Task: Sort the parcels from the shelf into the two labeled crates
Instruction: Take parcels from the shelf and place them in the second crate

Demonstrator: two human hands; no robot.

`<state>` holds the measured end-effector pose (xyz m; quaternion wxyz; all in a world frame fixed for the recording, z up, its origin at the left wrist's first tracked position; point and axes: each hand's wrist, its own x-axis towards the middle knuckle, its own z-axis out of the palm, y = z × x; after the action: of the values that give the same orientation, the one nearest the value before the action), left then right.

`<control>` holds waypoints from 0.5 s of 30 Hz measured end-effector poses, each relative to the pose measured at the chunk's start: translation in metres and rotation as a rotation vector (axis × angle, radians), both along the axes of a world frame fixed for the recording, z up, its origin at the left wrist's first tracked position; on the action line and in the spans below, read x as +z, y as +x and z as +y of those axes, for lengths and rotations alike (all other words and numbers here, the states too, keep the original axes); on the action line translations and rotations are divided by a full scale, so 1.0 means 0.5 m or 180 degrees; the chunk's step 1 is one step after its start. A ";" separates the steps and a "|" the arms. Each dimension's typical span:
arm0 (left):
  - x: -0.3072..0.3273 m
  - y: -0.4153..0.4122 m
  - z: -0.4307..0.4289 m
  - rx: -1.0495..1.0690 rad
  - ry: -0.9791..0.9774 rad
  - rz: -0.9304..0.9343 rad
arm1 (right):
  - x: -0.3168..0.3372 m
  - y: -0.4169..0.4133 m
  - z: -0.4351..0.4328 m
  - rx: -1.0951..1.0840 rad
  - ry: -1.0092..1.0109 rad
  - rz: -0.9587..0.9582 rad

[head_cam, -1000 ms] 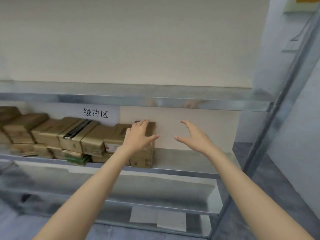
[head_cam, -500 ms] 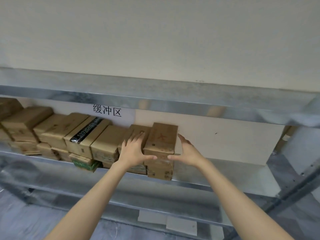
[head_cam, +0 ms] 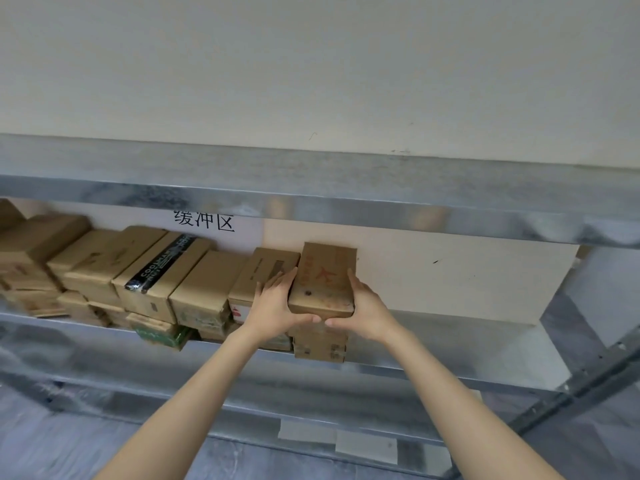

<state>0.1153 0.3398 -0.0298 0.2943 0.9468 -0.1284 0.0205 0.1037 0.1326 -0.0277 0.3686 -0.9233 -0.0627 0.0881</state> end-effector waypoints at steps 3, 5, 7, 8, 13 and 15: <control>0.015 -0.027 -0.009 -0.0053 -0.0259 0.0018 | 0.012 -0.028 -0.009 -0.0053 0.0076 -0.0149; 0.027 -0.048 -0.018 -0.0078 -0.0413 0.0014 | 0.025 -0.052 -0.020 -0.0079 0.0088 -0.0236; 0.040 -0.073 -0.032 -0.0121 -0.0503 0.0104 | 0.037 -0.081 -0.036 -0.0098 0.0085 -0.0285; 0.047 -0.088 -0.042 -0.0149 -0.0554 0.0185 | 0.044 -0.099 -0.046 -0.0104 0.0084 -0.0307; 0.095 -0.181 -0.111 -0.0432 -0.0662 0.0344 | 0.078 -0.208 -0.113 -0.0242 0.0215 -0.0339; 0.111 -0.210 -0.137 -0.0538 -0.0721 0.0375 | 0.089 -0.250 -0.141 -0.0281 0.0158 -0.0406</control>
<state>0.0103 0.2711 0.0257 0.4069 0.8930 -0.1871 -0.0456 -0.0211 0.0618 0.0168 0.3901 -0.9195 -0.0475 0.0112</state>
